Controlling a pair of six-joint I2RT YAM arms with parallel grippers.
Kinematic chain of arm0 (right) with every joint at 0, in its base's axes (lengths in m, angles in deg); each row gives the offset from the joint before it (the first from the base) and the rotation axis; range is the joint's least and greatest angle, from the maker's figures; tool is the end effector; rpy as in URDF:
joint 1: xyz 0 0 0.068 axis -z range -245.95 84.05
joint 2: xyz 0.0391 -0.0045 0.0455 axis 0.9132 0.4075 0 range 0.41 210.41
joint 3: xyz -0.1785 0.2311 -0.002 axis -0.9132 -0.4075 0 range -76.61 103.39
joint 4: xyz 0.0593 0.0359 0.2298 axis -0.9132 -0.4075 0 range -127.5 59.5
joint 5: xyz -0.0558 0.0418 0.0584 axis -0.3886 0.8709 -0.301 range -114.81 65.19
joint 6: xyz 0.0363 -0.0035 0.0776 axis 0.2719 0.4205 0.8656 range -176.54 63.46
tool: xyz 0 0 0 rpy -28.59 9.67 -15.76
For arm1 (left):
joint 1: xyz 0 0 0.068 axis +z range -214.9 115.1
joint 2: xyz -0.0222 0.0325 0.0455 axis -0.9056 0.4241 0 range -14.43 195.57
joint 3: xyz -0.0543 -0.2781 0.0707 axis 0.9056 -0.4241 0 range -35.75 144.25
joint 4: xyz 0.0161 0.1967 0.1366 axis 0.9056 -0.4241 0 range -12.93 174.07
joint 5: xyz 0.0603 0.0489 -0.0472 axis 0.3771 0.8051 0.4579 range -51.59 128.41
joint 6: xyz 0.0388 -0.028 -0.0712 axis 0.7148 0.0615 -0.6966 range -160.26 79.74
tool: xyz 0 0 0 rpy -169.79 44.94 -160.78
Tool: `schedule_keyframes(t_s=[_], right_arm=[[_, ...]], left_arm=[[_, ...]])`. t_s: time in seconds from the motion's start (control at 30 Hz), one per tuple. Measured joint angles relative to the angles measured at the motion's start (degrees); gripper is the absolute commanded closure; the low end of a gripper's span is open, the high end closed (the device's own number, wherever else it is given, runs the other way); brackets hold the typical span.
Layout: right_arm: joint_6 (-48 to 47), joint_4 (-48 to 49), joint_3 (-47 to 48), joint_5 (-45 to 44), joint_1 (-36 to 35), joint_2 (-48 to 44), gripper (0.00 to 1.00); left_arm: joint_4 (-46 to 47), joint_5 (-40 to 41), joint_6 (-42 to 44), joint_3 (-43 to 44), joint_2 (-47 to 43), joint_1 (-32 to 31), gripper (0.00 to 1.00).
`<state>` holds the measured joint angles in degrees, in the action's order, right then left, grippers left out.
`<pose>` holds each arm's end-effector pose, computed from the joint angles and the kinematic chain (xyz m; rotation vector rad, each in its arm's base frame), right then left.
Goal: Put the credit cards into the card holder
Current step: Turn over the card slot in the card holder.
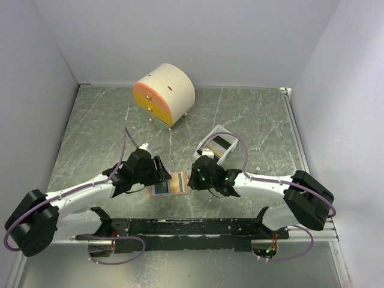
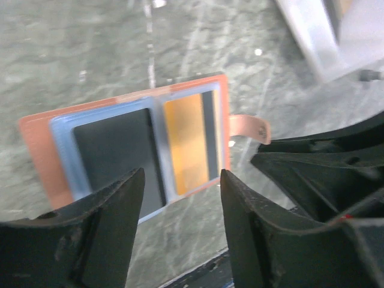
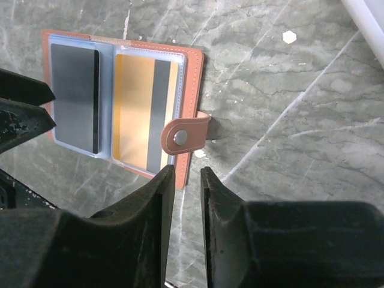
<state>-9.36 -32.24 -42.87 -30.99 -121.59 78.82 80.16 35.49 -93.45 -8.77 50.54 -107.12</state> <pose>0.1569 0.2149 0.1701 -0.1304 2.4954 0.6967 0.1626 -0.1527 0.1815 -0.2086 2.4679 -0.8600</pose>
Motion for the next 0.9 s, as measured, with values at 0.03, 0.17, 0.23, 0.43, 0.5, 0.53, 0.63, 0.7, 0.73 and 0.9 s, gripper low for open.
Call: schedule_keyframes(t_s=[0.03, 0.17, 0.23, 0.43, 0.5, 0.53, 0.63, 0.7, 0.73, 0.9], right_arm=[[-0.22, -0.24, 0.02, -0.22, 0.00, 0.02, 0.72], [-1.20, -1.57, 1.07, -1.01, 0.00, 0.39, 0.69], [-1.51, -1.57, 1.66, -1.11, 0.00, 0.66, 0.69], [-1.97, -1.09, 2.25, -0.96, -0.04, 2.80, 0.68], [-2.01, -1.05, 2.25, -0.81, -0.04, 3.45, 0.68], [-2.01, -0.94, 2.25, -0.72, -0.04, 3.74, 0.68], [-2.01, -0.57, 2.25, -0.61, -0.04, 4.04, 0.68], [-2.01, -0.09, 2.25, -0.48, -0.07, 4.04, 0.68], [-2.01, 0.17, 2.25, -0.37, -0.07, 4.07, 0.68], [-1.99, 1.29, 2.25, 0.39, -0.07, 4.81, 0.68]], left_arm=[[-1.18, 0.94, 0.22, 0.13, -0.39, 0.00, 0.31], [-5.70, 4.13, 0.74, 0.17, -1.03, 0.33, 0.29], [-6.58, 4.55, 0.76, 0.13, -1.03, 0.72, 0.29], [-6.99, 4.87, 0.85, -0.46, -0.66, 1.66, 0.29], [-7.13, 4.90, 0.90, -0.46, -0.31, 1.75, 0.28], [-7.17, 4.92, 0.90, -0.46, -0.22, 1.79, 0.28], [-7.48, 5.05, 0.92, -0.46, -0.17, 2.03, 0.28], [-7.69, 5.14, 0.90, -0.48, -0.17, 2.05, 0.28], [-7.72, 5.14, 0.90, -0.48, -0.17, 2.05, 0.28], [-7.48, 5.14, 0.90, -0.83, 0.22, 2.05, 0.29]])
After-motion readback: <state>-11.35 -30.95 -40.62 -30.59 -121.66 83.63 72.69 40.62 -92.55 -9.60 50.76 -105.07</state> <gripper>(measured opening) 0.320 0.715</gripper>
